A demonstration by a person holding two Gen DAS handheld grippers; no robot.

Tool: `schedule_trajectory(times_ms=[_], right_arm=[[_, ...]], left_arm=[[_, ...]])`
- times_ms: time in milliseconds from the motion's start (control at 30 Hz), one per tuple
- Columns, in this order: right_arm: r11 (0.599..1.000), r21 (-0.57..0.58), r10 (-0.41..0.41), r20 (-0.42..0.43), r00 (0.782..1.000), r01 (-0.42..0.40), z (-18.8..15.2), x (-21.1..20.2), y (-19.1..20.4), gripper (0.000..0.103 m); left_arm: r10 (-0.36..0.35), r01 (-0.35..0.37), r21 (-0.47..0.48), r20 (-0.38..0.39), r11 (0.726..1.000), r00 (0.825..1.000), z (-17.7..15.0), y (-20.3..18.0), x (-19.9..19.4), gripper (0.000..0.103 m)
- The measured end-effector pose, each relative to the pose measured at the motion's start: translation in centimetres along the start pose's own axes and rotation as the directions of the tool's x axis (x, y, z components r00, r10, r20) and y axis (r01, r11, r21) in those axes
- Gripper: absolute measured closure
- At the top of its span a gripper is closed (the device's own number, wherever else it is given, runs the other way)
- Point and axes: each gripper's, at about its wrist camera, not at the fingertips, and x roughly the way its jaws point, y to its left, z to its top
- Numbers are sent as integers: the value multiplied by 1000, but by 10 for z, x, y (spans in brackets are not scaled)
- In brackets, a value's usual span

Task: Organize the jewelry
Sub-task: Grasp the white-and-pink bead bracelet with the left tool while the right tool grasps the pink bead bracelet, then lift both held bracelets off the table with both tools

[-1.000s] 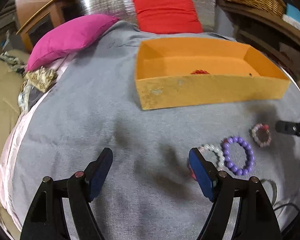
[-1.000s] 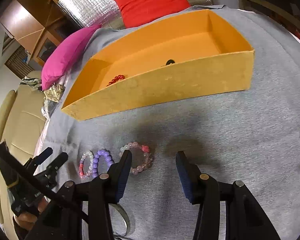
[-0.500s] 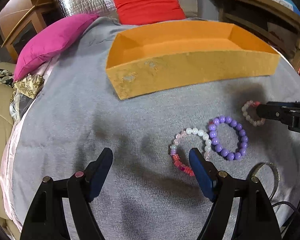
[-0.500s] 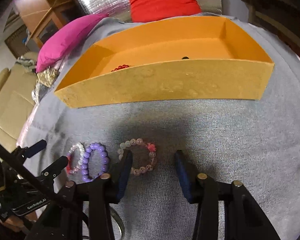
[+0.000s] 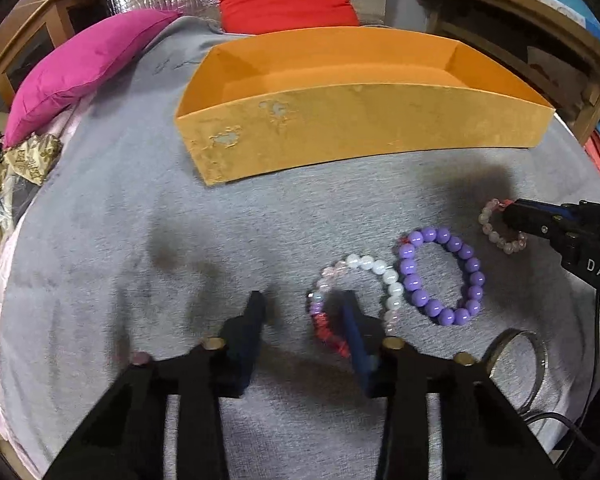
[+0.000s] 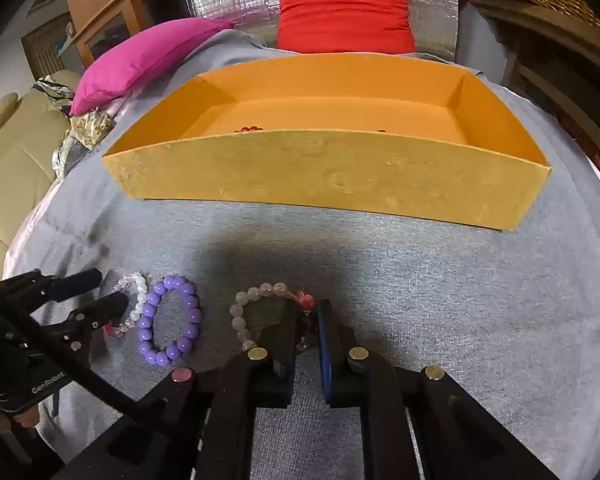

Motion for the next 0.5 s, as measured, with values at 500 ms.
schedule_trajectory(times_ms=[500], right_arm=[[997,77,-13,-19,1000,14,-3,-8,-30,94]], left_arm=[[41,-41,15,4,999,999,5,-3,2,93]])
